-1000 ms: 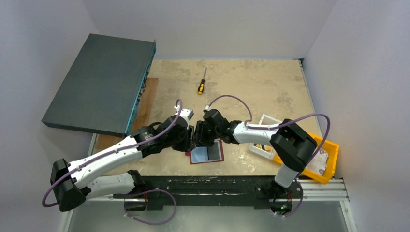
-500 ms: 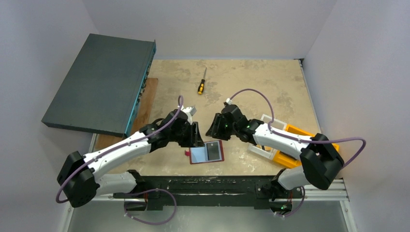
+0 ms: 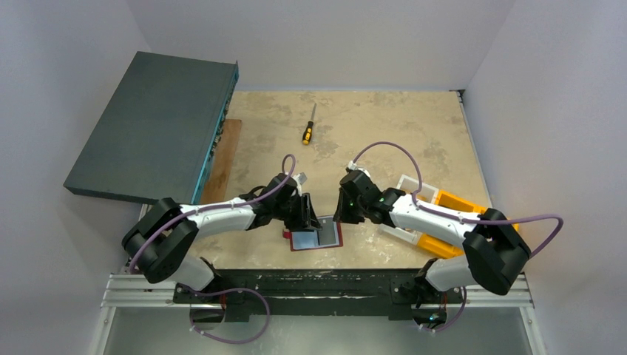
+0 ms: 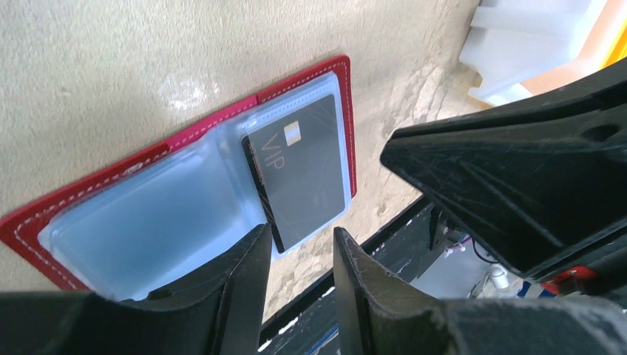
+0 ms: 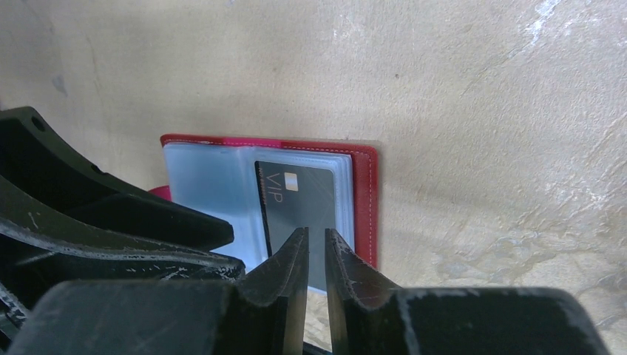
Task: Take the credit cards out of the card holder
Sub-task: Remove the credit card from the card holder.
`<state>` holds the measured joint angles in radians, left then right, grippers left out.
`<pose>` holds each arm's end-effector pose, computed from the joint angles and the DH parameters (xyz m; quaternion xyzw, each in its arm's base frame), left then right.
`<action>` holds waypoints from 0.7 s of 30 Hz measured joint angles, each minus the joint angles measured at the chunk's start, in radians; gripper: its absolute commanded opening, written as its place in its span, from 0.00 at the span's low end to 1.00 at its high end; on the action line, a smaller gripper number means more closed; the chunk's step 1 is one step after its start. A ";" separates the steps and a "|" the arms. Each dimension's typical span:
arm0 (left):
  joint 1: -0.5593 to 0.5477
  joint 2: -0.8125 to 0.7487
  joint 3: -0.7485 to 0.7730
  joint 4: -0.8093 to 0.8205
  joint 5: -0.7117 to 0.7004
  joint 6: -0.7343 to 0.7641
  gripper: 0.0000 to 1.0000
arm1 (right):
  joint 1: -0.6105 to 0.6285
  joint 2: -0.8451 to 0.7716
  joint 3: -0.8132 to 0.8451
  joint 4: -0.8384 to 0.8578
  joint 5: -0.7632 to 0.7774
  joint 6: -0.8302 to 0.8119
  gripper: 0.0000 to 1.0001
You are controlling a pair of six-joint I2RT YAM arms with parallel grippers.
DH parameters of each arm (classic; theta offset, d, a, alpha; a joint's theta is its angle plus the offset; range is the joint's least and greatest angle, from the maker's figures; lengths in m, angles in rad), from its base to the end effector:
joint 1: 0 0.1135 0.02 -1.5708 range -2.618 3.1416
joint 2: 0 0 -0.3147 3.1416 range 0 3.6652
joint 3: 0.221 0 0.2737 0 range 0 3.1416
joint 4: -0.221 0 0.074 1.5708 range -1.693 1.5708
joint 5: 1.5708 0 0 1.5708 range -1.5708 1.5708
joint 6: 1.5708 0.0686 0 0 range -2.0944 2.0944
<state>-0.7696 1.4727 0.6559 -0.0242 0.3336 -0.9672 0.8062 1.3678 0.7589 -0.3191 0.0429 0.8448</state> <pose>0.2058 -0.2306 0.1696 -0.0319 0.9225 -0.3688 0.1090 0.2066 0.2111 0.2041 0.0251 0.9483 0.2183 0.2291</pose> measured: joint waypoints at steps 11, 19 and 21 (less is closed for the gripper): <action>0.019 0.057 -0.016 0.060 0.009 -0.010 0.35 | 0.050 0.049 0.000 -0.003 0.004 -0.011 0.09; 0.023 0.081 -0.031 0.092 0.015 -0.010 0.35 | 0.085 0.097 0.000 -0.009 0.028 -0.005 0.07; 0.023 0.085 -0.035 0.099 0.019 -0.010 0.35 | 0.087 0.100 0.000 -0.010 0.036 0.000 0.06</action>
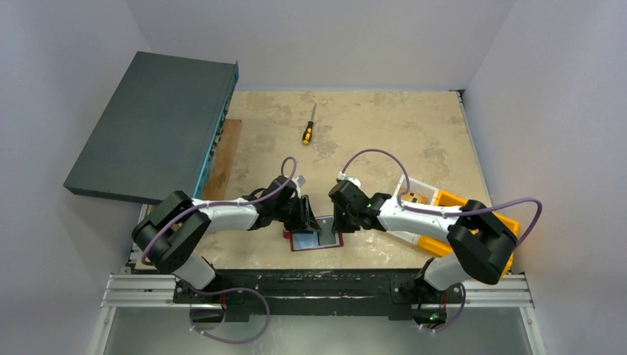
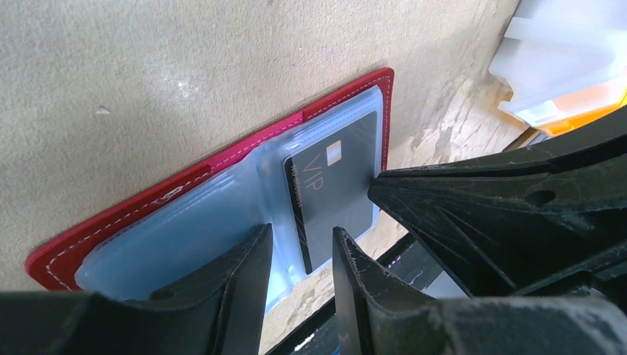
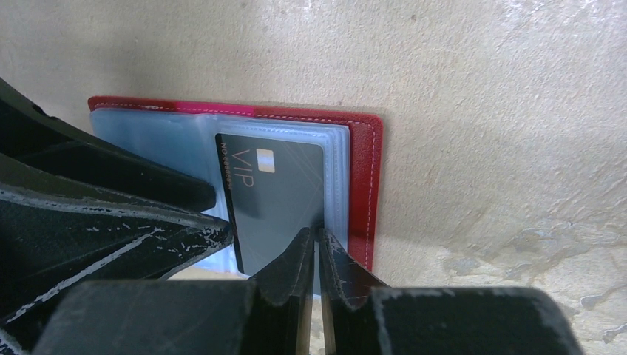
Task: Take the credit cards out of the card holder
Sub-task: Remove the credit card from the card holder.
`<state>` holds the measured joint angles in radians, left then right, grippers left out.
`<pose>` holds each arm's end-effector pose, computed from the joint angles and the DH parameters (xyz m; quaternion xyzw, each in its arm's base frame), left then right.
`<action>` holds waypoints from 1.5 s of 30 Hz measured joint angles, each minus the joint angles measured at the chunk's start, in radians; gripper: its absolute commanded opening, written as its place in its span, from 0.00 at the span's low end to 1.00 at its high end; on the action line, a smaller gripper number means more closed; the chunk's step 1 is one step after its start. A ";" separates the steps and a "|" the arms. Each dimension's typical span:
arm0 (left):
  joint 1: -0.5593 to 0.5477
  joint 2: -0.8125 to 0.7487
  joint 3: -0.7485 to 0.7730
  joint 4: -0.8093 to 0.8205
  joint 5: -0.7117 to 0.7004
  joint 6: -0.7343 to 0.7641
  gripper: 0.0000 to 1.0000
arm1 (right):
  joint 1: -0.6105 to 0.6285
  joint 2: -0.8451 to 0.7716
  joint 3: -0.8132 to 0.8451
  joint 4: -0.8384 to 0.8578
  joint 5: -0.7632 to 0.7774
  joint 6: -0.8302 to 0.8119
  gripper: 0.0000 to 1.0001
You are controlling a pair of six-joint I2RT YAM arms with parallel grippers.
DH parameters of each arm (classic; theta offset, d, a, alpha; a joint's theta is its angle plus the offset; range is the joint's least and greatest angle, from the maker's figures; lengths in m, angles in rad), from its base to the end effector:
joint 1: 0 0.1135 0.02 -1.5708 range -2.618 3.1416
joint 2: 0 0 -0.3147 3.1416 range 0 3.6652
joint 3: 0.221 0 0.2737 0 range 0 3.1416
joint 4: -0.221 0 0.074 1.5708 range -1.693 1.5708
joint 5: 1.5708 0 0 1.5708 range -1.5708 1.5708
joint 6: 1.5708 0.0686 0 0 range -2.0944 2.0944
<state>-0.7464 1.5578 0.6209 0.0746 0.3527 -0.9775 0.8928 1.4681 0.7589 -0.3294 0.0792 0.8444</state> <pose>0.2133 -0.2296 0.1435 -0.0460 0.9242 -0.3664 0.0974 0.1935 0.2316 0.1755 -0.0129 0.9640 0.1759 0.1989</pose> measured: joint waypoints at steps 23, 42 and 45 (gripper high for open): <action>0.007 -0.007 -0.040 0.067 0.029 -0.009 0.32 | 0.056 0.040 0.015 0.027 0.013 0.056 0.04; 0.033 -0.095 -0.097 0.050 0.040 -0.014 0.10 | 0.055 0.055 0.017 0.045 0.007 0.080 0.03; 0.039 -0.087 -0.105 0.063 0.046 -0.025 0.05 | 0.055 0.055 0.017 0.045 0.007 0.080 0.03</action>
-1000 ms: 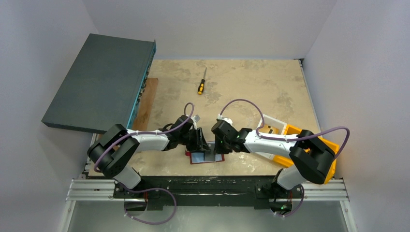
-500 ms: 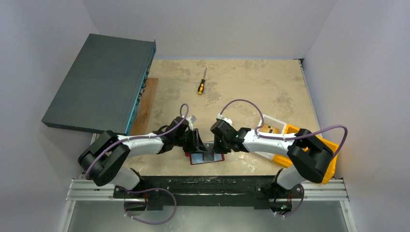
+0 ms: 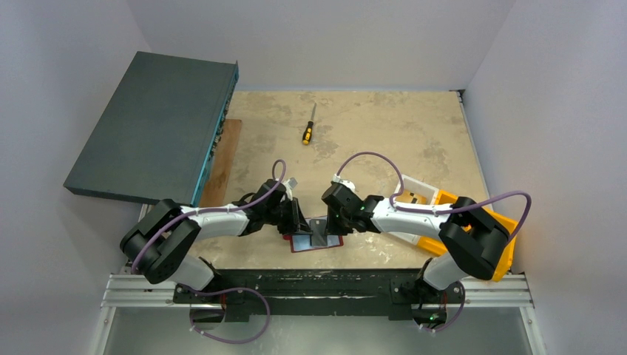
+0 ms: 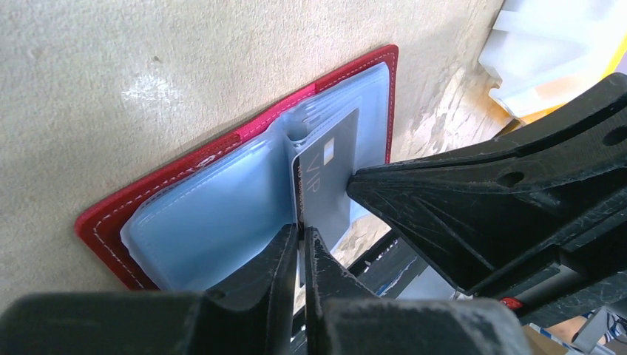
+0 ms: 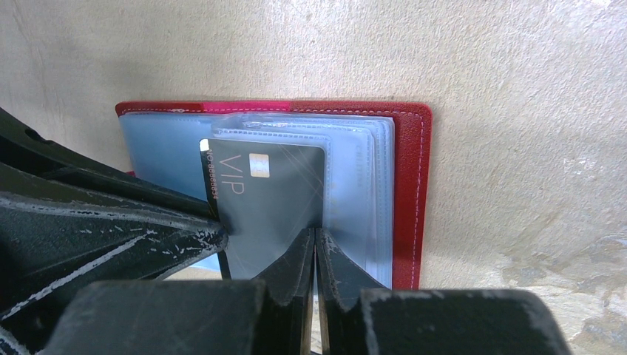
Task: Take the credit cards out of the card holder
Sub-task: Remove the credit card from the card holder.
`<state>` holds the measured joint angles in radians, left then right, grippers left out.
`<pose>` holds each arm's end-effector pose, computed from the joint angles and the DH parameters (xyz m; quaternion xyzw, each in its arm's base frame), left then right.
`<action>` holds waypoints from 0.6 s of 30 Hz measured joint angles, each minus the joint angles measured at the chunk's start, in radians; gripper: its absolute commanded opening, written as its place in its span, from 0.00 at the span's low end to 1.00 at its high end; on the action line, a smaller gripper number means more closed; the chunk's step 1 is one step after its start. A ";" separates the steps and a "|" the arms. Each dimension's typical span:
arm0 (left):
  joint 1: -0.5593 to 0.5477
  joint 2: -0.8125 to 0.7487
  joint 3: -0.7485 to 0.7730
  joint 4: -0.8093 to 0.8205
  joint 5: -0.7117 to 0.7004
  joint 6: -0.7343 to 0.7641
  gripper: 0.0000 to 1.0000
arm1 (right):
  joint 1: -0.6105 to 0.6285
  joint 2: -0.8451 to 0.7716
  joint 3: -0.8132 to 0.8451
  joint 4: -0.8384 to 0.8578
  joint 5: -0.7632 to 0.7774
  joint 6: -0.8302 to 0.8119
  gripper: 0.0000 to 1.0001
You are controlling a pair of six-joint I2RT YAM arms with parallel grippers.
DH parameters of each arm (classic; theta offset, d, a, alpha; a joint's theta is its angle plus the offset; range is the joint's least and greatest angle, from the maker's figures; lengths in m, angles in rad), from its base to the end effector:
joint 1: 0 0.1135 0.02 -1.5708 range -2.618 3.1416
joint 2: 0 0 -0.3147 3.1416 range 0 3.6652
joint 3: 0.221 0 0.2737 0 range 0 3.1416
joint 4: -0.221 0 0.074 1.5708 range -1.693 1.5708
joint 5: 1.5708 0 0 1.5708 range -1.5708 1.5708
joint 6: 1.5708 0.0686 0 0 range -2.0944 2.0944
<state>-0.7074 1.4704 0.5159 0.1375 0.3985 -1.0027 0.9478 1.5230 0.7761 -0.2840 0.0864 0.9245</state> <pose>0.1998 -0.2059 0.1433 -0.0620 0.9122 -0.3930 0.0978 0.1885 0.2522 0.1683 0.0003 0.9630 0.1899 0.1915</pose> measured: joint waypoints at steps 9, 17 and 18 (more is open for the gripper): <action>0.007 0.001 -0.004 0.003 0.012 -0.005 0.00 | -0.008 0.000 -0.004 0.002 -0.003 0.005 0.01; 0.011 -0.039 -0.004 -0.040 0.007 0.010 0.00 | -0.022 -0.004 -0.018 0.027 -0.013 0.017 0.00; 0.012 -0.046 -0.004 -0.049 0.006 0.014 0.00 | -0.024 -0.004 -0.019 0.034 -0.018 0.018 0.00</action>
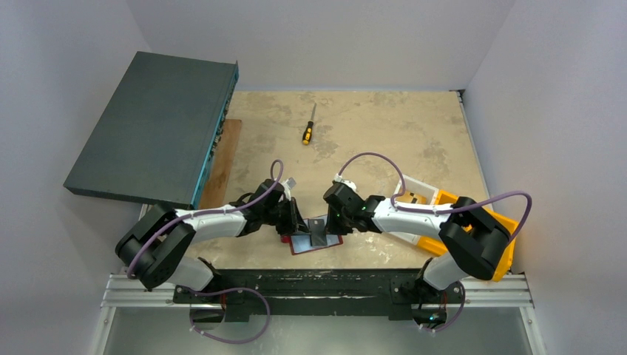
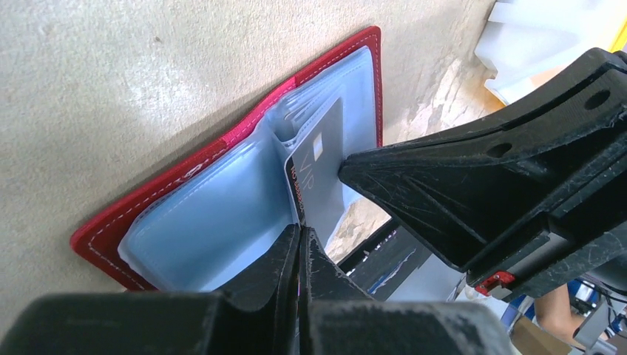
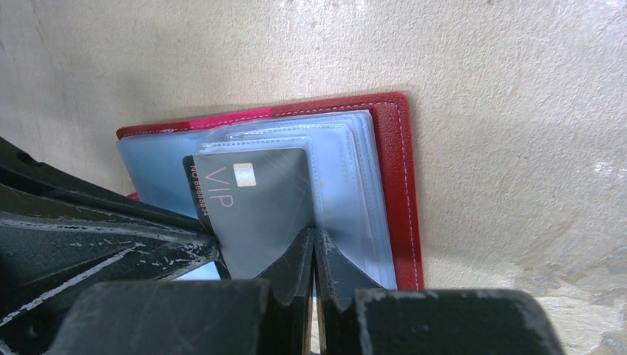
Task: Take the credit cards out of the card holder
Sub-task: Remove the credit card from the card holder.
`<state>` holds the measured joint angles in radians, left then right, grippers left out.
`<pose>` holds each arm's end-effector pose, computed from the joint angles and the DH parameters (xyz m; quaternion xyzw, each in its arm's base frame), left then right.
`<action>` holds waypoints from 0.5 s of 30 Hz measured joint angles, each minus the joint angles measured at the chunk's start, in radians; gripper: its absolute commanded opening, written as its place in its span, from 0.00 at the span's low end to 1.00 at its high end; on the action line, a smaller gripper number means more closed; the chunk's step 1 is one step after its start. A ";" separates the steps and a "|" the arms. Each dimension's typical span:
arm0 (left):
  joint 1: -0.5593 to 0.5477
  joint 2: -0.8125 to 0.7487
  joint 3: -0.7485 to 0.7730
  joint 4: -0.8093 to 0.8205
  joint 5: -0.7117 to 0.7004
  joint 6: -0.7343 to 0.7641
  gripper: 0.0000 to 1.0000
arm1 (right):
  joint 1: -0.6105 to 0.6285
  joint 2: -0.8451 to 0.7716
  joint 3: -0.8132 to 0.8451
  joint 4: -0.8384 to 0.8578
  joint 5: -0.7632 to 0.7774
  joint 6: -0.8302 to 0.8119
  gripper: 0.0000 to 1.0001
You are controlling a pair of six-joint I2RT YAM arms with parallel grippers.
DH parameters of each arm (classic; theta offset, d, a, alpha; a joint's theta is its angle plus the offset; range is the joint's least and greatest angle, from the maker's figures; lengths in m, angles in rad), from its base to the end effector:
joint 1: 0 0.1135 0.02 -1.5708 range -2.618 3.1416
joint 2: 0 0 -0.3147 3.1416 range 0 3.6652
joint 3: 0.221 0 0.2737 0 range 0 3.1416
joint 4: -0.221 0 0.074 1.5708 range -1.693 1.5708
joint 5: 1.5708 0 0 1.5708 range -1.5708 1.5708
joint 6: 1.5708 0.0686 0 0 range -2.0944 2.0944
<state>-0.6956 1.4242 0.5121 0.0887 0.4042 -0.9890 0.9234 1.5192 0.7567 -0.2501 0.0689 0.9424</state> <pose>0.1962 -0.1989 0.1498 -0.0608 0.9129 -0.3913 0.0986 0.1930 0.2474 0.1659 0.0186 0.9606 0.2015 0.1906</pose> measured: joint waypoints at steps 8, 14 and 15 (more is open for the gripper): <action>0.009 -0.024 -0.004 -0.031 -0.006 0.013 0.00 | -0.013 -0.001 -0.011 0.017 -0.019 0.003 0.00; 0.014 -0.032 -0.006 -0.044 -0.008 0.014 0.14 | -0.021 -0.002 -0.015 0.023 -0.035 0.004 0.00; 0.016 -0.036 -0.009 -0.045 -0.008 0.016 0.17 | -0.021 -0.003 -0.016 0.024 -0.035 0.004 0.00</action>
<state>-0.6800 1.3884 0.5030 0.0437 0.3962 -0.9733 0.9020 1.5162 0.7406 -0.2256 0.0338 0.9466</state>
